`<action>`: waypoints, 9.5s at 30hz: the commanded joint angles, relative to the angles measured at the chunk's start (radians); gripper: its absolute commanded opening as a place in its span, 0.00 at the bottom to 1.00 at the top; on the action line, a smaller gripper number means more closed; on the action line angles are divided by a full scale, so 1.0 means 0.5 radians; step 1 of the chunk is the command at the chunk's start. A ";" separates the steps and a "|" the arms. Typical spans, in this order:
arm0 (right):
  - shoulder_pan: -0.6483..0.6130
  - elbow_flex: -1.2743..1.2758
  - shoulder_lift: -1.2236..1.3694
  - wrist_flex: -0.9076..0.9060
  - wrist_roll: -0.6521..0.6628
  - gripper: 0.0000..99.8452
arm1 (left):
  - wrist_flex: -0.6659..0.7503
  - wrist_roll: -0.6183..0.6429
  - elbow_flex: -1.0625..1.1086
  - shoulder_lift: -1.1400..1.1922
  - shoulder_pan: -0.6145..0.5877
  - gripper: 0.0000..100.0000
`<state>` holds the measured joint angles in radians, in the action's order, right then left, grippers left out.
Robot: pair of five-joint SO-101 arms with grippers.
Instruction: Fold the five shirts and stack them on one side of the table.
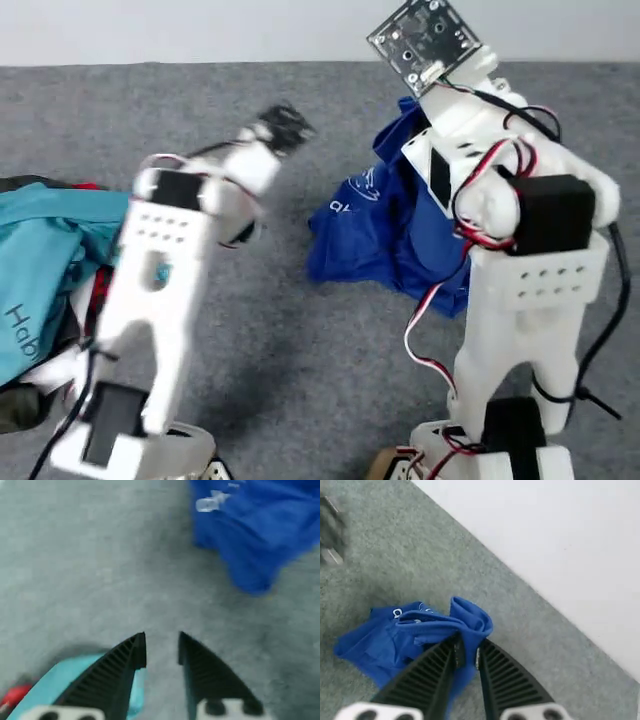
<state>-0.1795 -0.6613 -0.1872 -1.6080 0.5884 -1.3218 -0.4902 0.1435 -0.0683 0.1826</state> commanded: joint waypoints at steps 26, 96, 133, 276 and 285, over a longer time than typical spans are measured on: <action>0.020 -0.012 0.054 -0.005 0.003 0.01 | 0.301 0.018 -0.606 0.982 0.623 0.21; -0.081 0.927 0.054 0.044 0.012 0.01 | -0.242 -1.203 0.913 -0.374 -0.540 0.15; 0.014 0.927 0.032 0.020 -0.003 0.01 | -0.006 -1.264 1.174 -0.107 -0.224 0.16; 0.594 0.365 -1.109 0.609 1.120 0.01 | 0.414 -0.562 0.038 -1.740 -1.031 0.01; 0.591 1.148 -0.941 1.091 1.120 0.01 | 1.200 -0.789 0.959 -1.755 -1.025 0.01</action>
<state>0.1074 -0.1565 -0.6582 -1.1354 1.1408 -0.8078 -0.8232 0.5393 -0.9306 -0.3222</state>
